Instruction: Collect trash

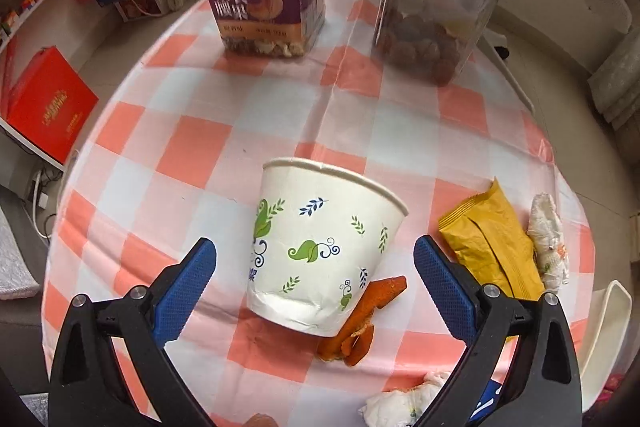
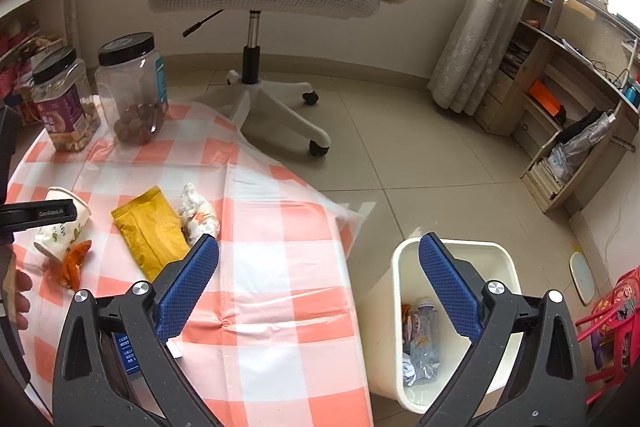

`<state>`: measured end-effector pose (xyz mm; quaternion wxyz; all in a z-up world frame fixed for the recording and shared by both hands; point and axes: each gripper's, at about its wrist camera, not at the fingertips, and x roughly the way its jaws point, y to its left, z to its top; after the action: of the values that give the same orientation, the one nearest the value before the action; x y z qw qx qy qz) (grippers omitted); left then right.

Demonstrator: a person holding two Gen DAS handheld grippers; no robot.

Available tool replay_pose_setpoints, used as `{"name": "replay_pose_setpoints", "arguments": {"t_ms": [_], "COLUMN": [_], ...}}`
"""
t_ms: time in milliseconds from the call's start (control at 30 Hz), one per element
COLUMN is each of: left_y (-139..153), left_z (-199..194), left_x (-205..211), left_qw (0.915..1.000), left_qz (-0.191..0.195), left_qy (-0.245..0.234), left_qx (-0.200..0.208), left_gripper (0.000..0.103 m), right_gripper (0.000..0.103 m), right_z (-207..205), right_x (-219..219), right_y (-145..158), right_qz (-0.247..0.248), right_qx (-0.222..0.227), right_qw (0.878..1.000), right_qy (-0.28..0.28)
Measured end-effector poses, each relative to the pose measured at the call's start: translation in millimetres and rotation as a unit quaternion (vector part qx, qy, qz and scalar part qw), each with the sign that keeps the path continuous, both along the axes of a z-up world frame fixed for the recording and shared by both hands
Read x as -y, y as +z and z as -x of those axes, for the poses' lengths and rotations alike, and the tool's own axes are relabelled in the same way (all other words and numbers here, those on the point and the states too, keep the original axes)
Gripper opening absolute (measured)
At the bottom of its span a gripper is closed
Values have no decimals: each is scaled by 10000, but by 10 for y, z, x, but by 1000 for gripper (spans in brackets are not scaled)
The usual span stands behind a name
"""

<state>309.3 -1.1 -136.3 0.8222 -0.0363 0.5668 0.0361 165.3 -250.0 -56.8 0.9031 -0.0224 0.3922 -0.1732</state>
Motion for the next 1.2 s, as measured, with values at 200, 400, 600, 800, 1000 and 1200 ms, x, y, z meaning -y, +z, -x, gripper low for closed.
{"name": "replay_pose_setpoints", "arguments": {"t_ms": [200, 400, 600, 800, 1000, 1200], "left_y": [-135, 144, 552, 752, 759, 908], "left_z": [5, 211, 573, 943, 1148, 1267], "left_x": [-150, -293, -371, -484, -725, -722], "left_qw": [9986, 9974, 9950, 9924, 9926, 9874], "left_qz": [492, 572, 349, 226, 559, 646], "left_qy": [-191, -239, -395, -550, -342, -255], "left_qx": [-94, 355, 852, 1080, 1022, 1422], "left_gripper": [66, 59, 59, 60, 60, 60], "right_gripper": [96, 96, 95, 80, 37, 37], "right_z": [-127, -104, -33, -101, -55, -88], "right_x": [-138, -313, -557, -784, -671, -575], "right_y": [-164, -441, -715, -988, -1041, -475], "right_qz": [-812, -2031, -3092, -3333, -3611, -3257], "right_qx": [-641, -1260, -1717, -1971, -1813, -857], "right_qw": [9933, 9697, 9351, 9220, 9147, 9406], "right_qy": [515, 500, 225, -50, -110, 420]}}
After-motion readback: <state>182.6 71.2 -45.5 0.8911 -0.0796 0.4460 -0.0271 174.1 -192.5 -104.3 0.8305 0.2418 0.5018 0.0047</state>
